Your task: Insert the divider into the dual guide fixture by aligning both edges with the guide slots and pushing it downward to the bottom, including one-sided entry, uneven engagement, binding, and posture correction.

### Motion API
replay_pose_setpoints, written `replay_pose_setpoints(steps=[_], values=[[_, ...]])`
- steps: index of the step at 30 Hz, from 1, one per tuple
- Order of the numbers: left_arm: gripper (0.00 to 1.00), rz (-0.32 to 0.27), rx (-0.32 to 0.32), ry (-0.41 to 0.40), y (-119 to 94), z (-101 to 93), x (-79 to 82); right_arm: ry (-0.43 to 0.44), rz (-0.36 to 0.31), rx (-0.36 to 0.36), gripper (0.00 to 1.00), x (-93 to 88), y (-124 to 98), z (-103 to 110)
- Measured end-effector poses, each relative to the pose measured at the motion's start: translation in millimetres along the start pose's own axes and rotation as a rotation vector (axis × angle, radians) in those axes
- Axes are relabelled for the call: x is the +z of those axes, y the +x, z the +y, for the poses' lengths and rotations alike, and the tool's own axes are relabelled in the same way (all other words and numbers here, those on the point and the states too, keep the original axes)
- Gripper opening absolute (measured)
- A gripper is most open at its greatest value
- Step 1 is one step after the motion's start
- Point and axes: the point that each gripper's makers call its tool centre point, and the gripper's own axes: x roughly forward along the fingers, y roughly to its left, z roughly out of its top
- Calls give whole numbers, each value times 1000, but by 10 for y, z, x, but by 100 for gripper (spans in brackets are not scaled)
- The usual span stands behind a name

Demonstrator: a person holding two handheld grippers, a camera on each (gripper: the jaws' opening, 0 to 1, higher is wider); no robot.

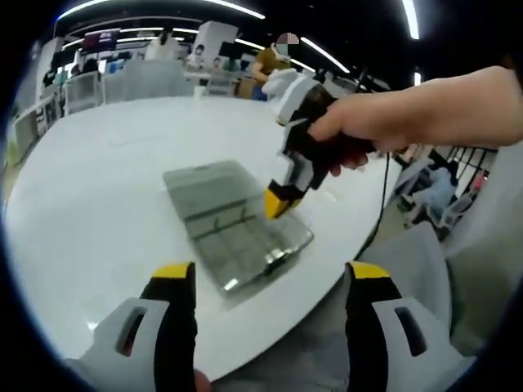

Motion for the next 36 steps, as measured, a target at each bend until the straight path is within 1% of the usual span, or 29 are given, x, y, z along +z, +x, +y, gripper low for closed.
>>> replay_pose_setpoints(steps=[6,12,23,36], values=[[72,4,2,-8,6,5,-26,0,4,-8,0,23,40,-14],[72,8,1,-12,20,-4,-47,2,9,-19,0,-8,37,-17],[71,3,5,-17,36,33,-27,-1,28,-36,0,95,106,-40],[71,3,9,-25,33,73,-44,-1,26,-42,0,107,144,-45]])
